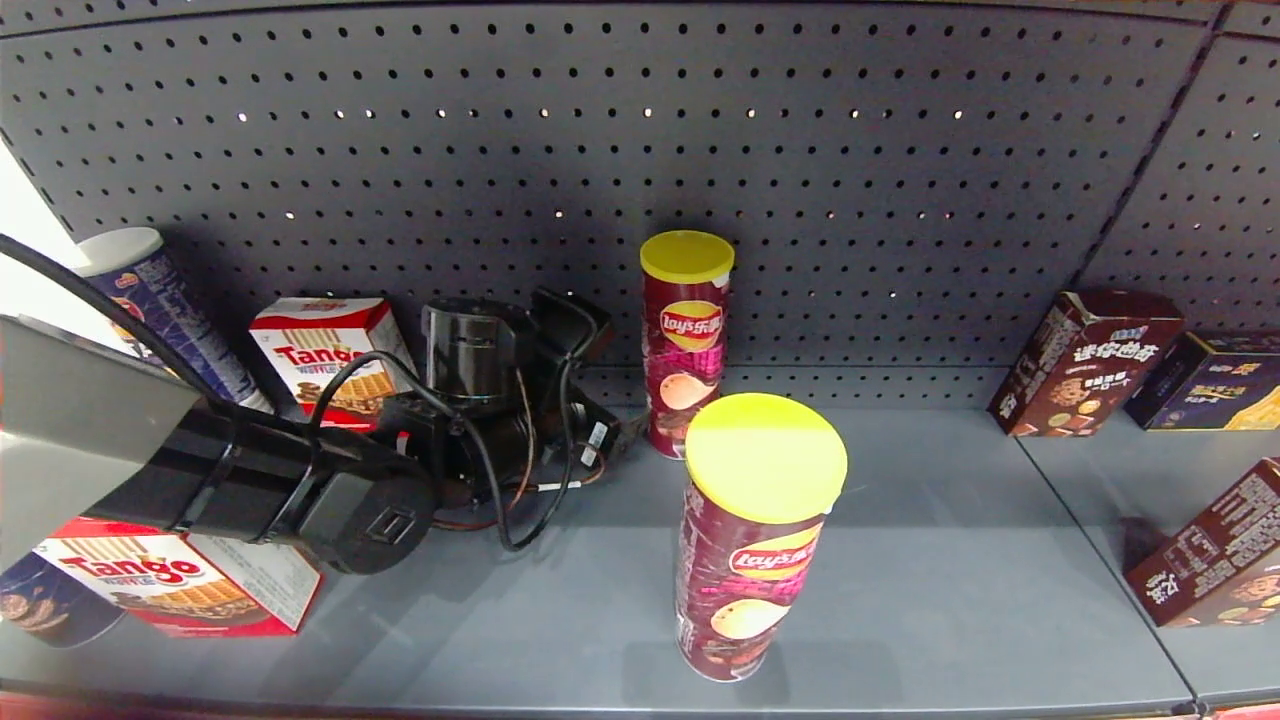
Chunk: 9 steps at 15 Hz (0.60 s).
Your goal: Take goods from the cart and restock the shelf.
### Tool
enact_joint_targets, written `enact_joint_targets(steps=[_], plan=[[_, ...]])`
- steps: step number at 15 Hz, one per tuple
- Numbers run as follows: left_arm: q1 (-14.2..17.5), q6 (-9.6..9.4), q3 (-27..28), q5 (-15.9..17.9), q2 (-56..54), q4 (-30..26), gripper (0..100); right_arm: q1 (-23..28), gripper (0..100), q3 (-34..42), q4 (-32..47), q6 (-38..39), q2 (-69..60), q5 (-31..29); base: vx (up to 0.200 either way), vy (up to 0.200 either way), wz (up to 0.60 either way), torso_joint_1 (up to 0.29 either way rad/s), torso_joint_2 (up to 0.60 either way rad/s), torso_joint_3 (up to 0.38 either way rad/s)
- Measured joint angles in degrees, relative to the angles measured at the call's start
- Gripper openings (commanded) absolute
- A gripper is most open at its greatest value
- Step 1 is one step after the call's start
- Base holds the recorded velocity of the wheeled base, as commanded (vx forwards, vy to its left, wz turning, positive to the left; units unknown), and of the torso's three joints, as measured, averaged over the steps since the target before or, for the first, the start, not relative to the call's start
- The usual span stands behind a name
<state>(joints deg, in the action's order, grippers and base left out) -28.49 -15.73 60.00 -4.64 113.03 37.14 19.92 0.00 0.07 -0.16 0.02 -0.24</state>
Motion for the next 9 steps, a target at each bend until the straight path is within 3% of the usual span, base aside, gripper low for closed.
enact_joint_targets(steps=[9], plan=[[-1.17, 0.68, 1.51, -0.60, 1.05, -0.04, 100, -0.05, 100, 0.00, -0.02, 0.02, 0.00, 0.00, 0.000, 0.000, 0.00, 0.000, 0.00, 0.000]])
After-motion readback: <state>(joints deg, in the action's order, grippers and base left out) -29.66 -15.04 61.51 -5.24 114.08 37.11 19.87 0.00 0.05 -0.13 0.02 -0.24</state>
